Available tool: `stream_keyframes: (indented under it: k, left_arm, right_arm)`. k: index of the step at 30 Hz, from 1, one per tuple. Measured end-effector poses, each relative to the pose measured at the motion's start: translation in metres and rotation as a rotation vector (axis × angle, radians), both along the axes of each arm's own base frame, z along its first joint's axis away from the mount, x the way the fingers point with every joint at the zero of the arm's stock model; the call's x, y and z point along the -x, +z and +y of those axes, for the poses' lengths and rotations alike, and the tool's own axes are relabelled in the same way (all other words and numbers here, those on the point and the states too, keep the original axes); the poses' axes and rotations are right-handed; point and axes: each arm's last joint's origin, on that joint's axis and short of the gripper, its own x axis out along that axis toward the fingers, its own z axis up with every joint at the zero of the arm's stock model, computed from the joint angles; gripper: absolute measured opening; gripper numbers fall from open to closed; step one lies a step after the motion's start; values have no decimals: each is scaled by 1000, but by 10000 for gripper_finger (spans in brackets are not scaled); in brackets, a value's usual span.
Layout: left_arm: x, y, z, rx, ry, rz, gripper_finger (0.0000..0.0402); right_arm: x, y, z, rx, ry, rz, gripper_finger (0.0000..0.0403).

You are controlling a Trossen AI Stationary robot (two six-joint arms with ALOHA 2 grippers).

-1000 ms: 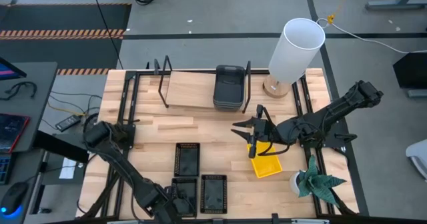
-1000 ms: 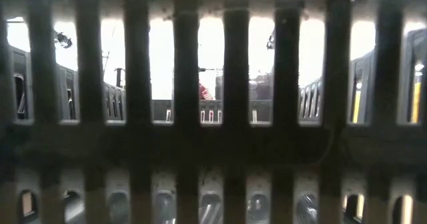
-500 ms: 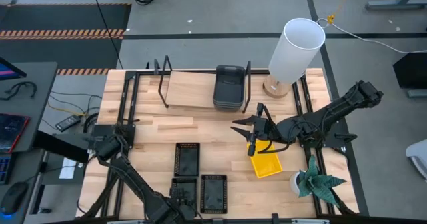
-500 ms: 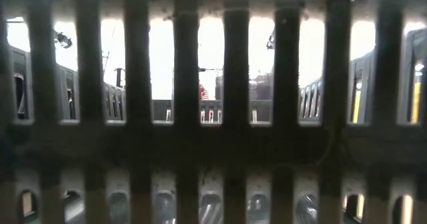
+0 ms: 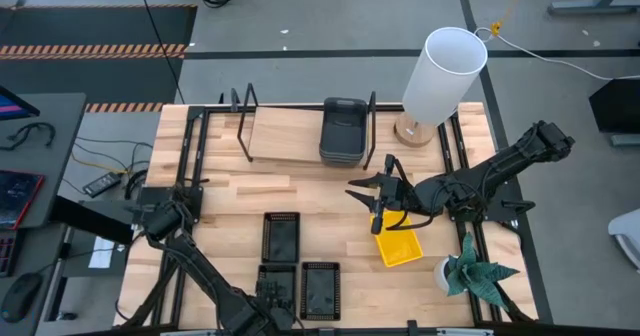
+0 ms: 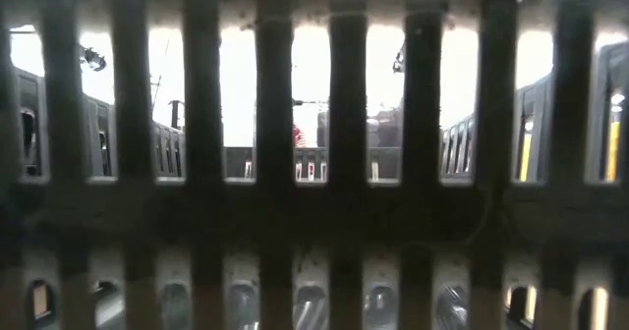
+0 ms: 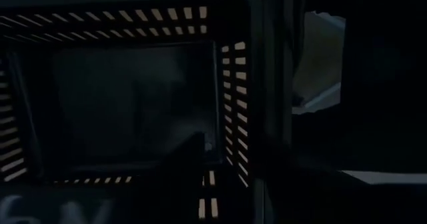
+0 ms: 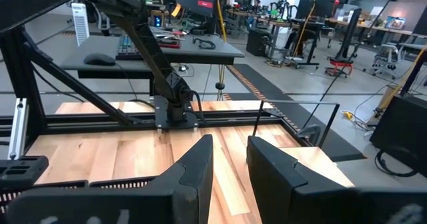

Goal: Stack baskets on shelf by color
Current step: Stack the bottom left black bin on top of the top black bin

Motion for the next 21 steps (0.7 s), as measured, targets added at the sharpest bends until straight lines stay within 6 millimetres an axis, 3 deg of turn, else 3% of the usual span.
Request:
stream_keyframes:
  k: [11, 17, 21]
  left_arm:
    - [1, 0, 1, 15, 18, 31, 17]
    - [2, 3, 2, 36, 10, 86, 32]
    - [3, 22, 3, 21, 10, 115, 28]
  right_arm:
    - [0, 0, 1, -4, 3, 0, 98]
    - [0, -1, 1, -1, 3, 6, 98]
    - [0, -1, 1, -8, 3, 4, 98]
